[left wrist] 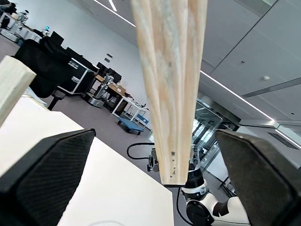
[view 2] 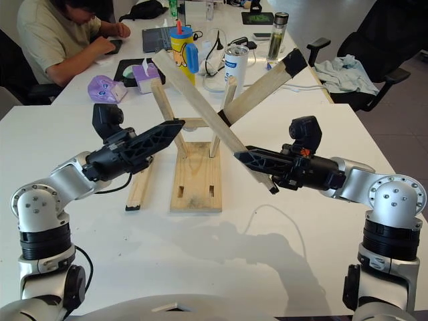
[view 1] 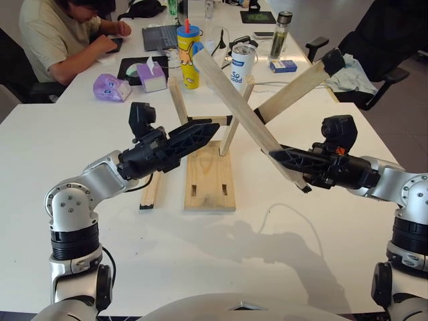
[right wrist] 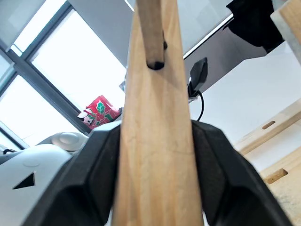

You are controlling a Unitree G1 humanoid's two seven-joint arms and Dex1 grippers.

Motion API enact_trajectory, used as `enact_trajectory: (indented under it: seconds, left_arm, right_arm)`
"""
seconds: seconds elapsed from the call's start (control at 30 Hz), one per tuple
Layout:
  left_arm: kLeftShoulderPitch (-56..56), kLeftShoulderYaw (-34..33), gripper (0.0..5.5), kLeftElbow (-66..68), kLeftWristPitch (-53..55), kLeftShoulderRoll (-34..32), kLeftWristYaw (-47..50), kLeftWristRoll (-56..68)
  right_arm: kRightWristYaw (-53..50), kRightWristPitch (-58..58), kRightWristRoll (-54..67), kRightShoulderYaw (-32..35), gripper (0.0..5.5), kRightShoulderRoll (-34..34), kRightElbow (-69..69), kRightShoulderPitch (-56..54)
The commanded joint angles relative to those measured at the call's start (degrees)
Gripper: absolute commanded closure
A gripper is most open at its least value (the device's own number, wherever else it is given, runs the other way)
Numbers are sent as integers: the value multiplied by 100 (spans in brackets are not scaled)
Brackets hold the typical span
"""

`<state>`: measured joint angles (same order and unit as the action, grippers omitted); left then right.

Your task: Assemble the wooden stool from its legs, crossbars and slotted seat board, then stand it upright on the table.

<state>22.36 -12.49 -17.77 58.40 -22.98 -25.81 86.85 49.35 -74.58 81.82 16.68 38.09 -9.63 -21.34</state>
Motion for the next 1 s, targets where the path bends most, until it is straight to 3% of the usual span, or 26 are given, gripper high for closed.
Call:
enact_trajectory:
  seconds: [0.03,0.37,0.9,1.0]
  left_arm:
    - [178,63,80,-98,105,-211,179,495]
    - [210,296,80,-53,17,-385,228,502]
    - [133,468,345,-24,127,-638,-20,533]
    - [53,531,346,-41,152,-693,-123,402]
  right_arm:
    - [428,38,-172,-205,345,222,-21,-111]
    - [1020,127,-463,-521,345,443,-354,39]
    - [1210,483,-796,-657,345,401,-585,239]
    - [1200,489,-777,-663,345,391,-587,285]
